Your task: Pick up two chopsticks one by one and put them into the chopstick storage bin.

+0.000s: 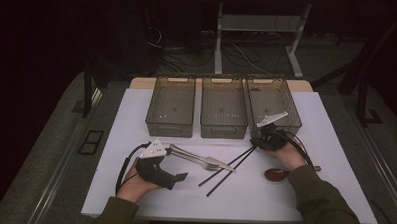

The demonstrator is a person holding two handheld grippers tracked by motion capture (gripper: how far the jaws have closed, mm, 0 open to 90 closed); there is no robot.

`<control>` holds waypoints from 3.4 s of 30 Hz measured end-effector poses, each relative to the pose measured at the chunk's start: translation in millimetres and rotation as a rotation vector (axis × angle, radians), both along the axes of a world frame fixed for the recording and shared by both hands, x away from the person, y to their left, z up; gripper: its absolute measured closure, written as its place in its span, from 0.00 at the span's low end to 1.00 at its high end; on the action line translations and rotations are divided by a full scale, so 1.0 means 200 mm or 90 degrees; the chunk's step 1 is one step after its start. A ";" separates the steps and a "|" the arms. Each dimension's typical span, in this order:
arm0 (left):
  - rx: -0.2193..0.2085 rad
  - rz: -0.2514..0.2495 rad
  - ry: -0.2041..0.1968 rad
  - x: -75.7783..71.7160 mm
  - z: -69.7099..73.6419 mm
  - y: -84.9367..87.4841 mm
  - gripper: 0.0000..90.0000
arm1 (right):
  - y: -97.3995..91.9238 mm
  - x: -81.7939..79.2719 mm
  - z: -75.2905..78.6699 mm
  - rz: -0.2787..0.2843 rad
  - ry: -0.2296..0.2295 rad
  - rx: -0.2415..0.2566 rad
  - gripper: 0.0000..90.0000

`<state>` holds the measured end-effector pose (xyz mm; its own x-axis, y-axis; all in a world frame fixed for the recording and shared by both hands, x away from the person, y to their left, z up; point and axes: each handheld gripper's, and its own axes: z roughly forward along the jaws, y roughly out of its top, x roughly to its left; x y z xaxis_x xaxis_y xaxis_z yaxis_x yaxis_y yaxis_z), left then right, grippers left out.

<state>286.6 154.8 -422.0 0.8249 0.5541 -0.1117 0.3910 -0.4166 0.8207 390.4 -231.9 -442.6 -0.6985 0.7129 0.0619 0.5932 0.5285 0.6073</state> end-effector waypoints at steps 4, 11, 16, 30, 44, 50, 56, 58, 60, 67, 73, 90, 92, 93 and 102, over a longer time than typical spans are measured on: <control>0.001 -0.001 0.000 0.00 0.00 0.00 0.00 | -0.02 -0.02 0.00 0.003 0.003 -0.001 0.99; 0.000 0.000 0.002 0.00 0.00 -0.01 0.00 | -0.06 -0.08 0.00 0.017 0.012 0.001 0.99; 0.001 -0.003 0.001 0.00 0.00 -0.01 0.00 | -0.08 -0.12 0.01 0.027 0.016 -0.005 0.99; 0.003 -0.006 0.002 0.00 0.00 -0.01 0.00 | -0.10 -0.23 0.02 0.046 0.020 -0.011 0.99; 0.005 -0.013 0.003 -0.01 0.00 -0.03 0.00 | 0.06 -0.25 0.04 0.087 0.027 0.077 0.99; 0.006 -0.015 0.004 -0.01 -0.01 -0.03 0.00 | 0.20 -0.25 0.02 0.123 0.035 0.073 0.99; 0.007 -0.016 0.004 -0.01 -0.01 -0.03 0.00 | 0.25 -0.26 0.00 0.142 0.037 0.053 0.99; 0.007 -0.016 0.004 -0.01 -0.01 -0.03 0.00 | 0.25 -0.27 -0.01 0.145 0.041 0.050 0.99; 0.007 -0.016 0.003 -0.01 -0.01 -0.03 0.00 | 0.24 -0.27 -0.01 0.147 0.039 0.047 0.99; 0.006 -0.015 0.003 -0.01 0.00 -0.03 0.00 | 0.23 -0.31 0.00 0.158 0.041 0.039 0.99; 0.005 -0.015 0.003 -0.01 0.00 -0.03 0.00 | 0.21 -0.34 0.01 0.165 0.045 0.030 0.99; -0.001 -0.040 0.008 -0.03 0.00 -0.12 0.02 | -0.14 -0.42 0.13 0.061 -0.055 0.198 0.34; -0.001 -0.043 0.006 -0.03 0.00 -0.13 0.03 | -0.18 -0.44 0.12 0.044 -0.071 0.208 0.30; -0.006 -0.043 0.006 -0.03 0.00 -0.14 0.04 | -0.20 -0.45 0.11 0.040 -0.079 0.211 0.28; -0.016 -0.070 0.016 -0.04 0.01 -0.25 0.17 | -0.28 -0.57 0.05 0.008 -0.112 0.223 0.20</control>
<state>279.4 105.5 -420.3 0.8773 0.4574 -0.1458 0.3648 -0.4377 0.8218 276.6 -288.4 -433.1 -0.7285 0.6613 0.1788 0.4587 0.2771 0.8443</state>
